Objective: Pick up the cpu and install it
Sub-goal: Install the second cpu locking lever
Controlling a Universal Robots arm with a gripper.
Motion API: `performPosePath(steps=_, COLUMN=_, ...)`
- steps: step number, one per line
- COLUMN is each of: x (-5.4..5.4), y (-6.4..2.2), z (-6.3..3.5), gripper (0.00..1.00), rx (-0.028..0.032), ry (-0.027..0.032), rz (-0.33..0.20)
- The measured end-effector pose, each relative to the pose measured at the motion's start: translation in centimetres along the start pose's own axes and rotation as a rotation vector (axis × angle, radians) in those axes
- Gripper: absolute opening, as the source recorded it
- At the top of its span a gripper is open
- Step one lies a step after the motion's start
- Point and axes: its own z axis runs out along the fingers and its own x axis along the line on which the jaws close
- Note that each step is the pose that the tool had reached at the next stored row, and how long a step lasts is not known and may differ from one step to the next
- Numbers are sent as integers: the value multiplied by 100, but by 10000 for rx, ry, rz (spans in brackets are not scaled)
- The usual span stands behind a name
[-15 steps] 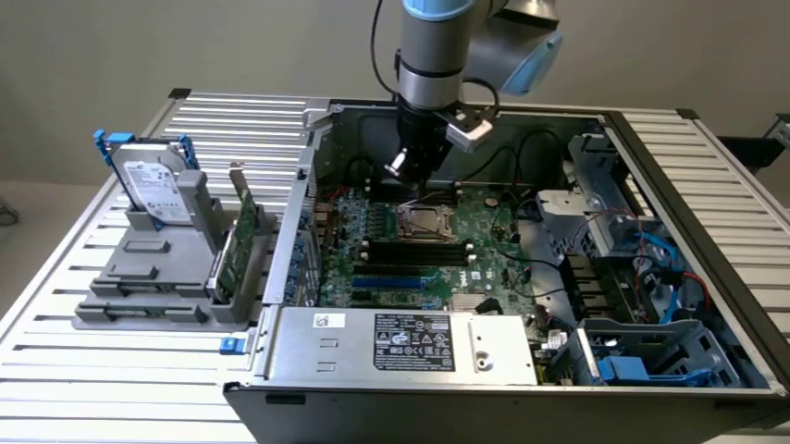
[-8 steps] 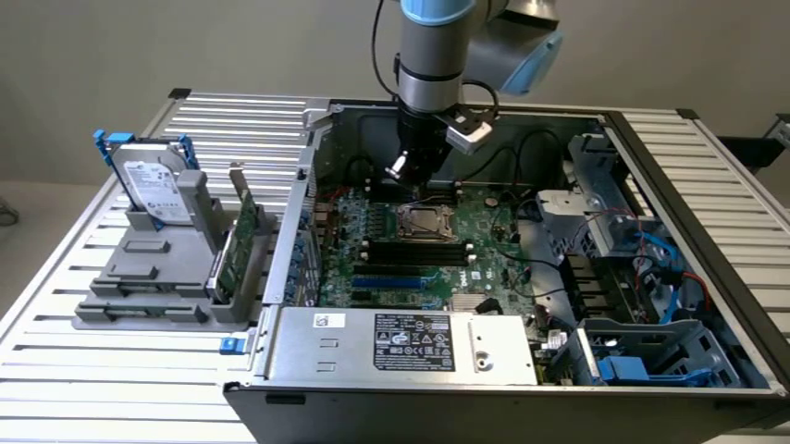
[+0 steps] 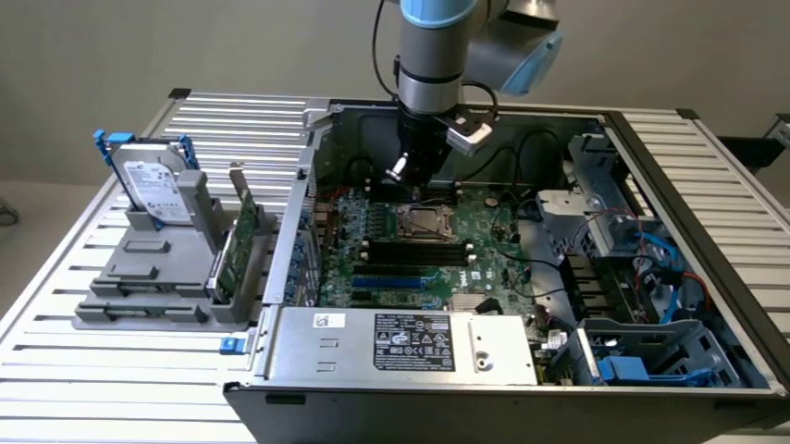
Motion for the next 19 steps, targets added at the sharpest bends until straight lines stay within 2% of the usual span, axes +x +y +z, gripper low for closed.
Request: performPosePath(steps=19, x=30, y=24, z=27, gripper=11, rx=-64, ry=-99, rz=-394)
